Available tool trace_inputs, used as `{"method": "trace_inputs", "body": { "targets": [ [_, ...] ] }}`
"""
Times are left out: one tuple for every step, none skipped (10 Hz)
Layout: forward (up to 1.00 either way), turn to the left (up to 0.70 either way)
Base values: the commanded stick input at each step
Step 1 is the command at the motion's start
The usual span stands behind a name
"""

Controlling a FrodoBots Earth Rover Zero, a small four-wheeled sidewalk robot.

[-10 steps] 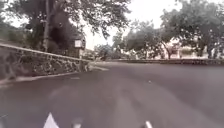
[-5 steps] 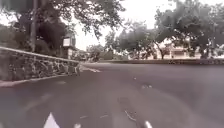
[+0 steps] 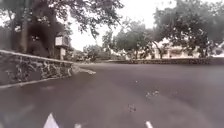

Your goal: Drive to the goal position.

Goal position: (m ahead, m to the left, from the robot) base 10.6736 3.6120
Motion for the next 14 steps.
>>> {"method": "trace_inputs", "body": {
  "targets": [
    [0.85, 0.00],
    [0.85, 0.00],
    [0.85, 0.00],
    [0.85, 0.00],
    [0.85, 0.00],
    [0.85, 0.00],
    [0.85, 0.00],
    [0.85, 0.00],
    [0.85, 0.00],
    [0.85, 0.00],
    [0.85, 0.00],
    [0.85, 0.00],
    [0.85, 0.00],
    [0.85, 0.00]
  ]
}}
